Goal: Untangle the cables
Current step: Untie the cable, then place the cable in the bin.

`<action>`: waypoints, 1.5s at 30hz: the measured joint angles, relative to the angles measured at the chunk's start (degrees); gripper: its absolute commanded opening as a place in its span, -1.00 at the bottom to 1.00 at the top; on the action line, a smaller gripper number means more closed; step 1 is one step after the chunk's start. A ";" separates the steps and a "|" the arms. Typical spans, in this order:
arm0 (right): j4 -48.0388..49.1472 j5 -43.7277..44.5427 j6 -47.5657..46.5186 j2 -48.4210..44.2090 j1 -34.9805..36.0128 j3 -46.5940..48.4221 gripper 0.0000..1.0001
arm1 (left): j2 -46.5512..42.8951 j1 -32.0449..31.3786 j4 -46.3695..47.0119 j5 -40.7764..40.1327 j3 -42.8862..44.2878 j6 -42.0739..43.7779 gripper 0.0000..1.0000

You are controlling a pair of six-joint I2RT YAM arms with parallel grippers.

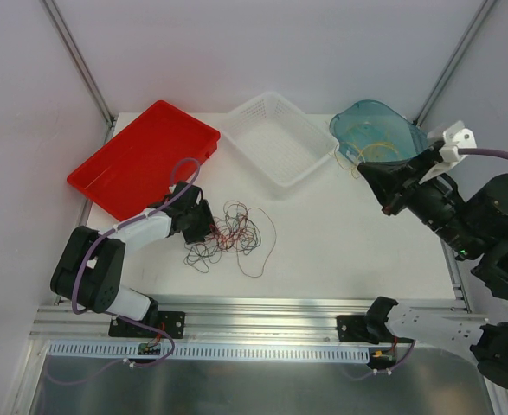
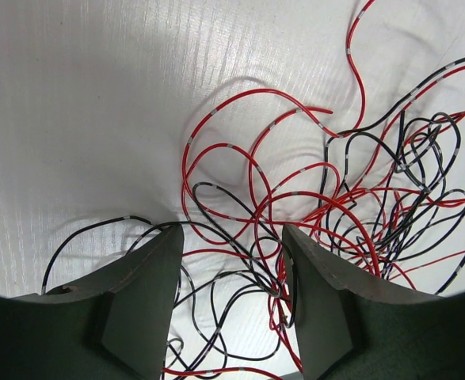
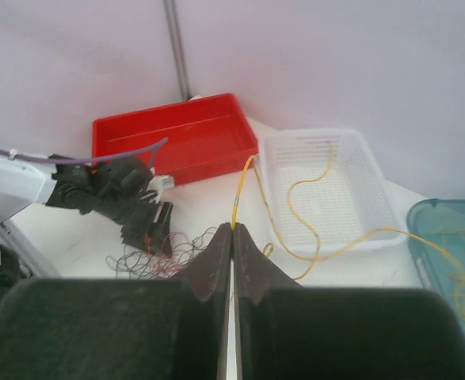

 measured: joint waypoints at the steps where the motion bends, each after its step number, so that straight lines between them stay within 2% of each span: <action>1: -0.20 0.94 -0.09 -0.17 0.00 0.61 -0.99 | 0.00 0.00 0.00 0.00 0.00 0.00 0.10; 8: -2.56 9.09 -1.07 -0.11 -0.55 -1.25 -0.99 | -1.68 0.00 -1.11 0.50 -0.09 0.17 0.24; 11: -3.43 9.77 -1.22 2.05 -3.28 -2.84 -0.99 | -4.61 0.00 -1.88 1.01 -0.37 0.74 0.34; 13: -3.63 8.63 -1.16 4.55 -7.21 -3.54 -0.99 | -7.87 0.00 -2.47 1.38 -0.70 1.38 0.41; 14: -3.63 7.98 -1.01 5.66 -9.25 -3.80 -0.99 | -9.62 0.00 -2.73 1.64 -0.96 1.84 0.51; 22: -2.78 0.15 -0.52 13.55 -27.67 -4.57 -0.99 | -25.59 0.00 -8.11 1.97 -1.77 6.51 0.96; 31: 5.90 -3.61 0.22 26.34 -46.58 -2.32 -0.99 | -39.52 0.00 -11.89 -2.01 -3.08 14.53 0.98; 40: 14.58 -10.38 4.26 46.07 -57.66 2.86 -0.99 | -44.83 0.00 -14.58 -6.03 -3.13 20.35 0.98; 41: 15.85 -11.98 5.68 48.37 -59.10 2.97 -0.97 | -45.33 0.00 -14.60 -7.19 -3.13 20.81 0.98; 44: 17.88 -14.40 9.49 52.98 -62.27 2.86 -0.72 | -45.68 0.00 -14.60 -9.75 -3.13 21.64 0.98; 45: 18.67 -15.04 11.06 54.31 -63.41 2.64 -0.41 | -45.48 0.00 -14.62 -10.19 -3.13 21.75 0.98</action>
